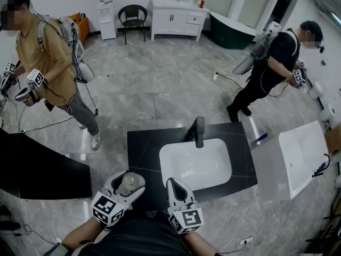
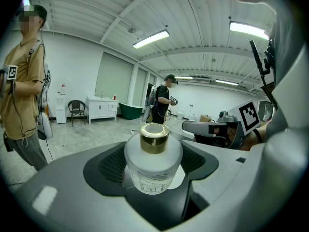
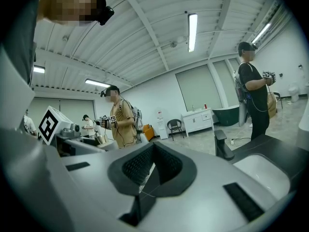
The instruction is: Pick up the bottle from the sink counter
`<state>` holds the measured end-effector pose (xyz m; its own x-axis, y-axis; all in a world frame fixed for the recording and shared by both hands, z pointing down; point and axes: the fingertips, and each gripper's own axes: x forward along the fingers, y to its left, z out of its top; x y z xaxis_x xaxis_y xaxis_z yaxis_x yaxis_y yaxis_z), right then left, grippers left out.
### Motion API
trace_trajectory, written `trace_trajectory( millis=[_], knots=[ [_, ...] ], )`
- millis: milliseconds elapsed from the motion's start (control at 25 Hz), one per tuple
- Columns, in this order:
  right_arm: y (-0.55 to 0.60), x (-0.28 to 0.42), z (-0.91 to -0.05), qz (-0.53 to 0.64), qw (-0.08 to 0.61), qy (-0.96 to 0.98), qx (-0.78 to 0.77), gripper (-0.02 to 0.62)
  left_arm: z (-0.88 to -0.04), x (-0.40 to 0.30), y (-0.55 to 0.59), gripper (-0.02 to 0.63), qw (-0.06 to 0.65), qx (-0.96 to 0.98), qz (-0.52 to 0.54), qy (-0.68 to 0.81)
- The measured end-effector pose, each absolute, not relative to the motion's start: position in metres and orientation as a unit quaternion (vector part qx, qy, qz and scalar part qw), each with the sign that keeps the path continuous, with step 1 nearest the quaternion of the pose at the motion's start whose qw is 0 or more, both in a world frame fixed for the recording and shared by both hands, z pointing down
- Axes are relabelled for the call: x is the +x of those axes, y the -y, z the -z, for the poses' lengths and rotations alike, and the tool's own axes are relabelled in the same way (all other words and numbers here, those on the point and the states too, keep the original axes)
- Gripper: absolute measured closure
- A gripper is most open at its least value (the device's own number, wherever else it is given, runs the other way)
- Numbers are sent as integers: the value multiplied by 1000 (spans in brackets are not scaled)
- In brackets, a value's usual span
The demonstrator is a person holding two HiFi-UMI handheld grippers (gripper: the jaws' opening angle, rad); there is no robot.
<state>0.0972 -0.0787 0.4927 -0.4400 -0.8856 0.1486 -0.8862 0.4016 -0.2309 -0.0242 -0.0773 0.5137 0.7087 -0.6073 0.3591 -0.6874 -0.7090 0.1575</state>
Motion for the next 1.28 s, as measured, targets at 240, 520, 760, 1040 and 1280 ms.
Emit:
trace_trajectory(
  millis=[240, 520, 760, 1040, 1280],
  knots=[
    [78, 96, -489, -134, 4, 837, 530, 589, -516, -26, 76, 272, 144, 913, -143, 354],
    [78, 92, -488, -131, 5, 840, 527, 589, -518, -27, 76, 272, 144, 913, -143, 353],
    [77, 91, -491, -131, 6, 841, 524, 589, -520, -27, 76, 272, 143, 913, -144, 353],
    [75, 94, -492, -134, 3, 841, 524, 589, -521, -26, 75, 272, 144, 912, -146, 355],
    [75, 94, -493, -134, 3, 842, 523, 589, -521, -25, 74, 272, 145, 912, -148, 355]
  ],
)
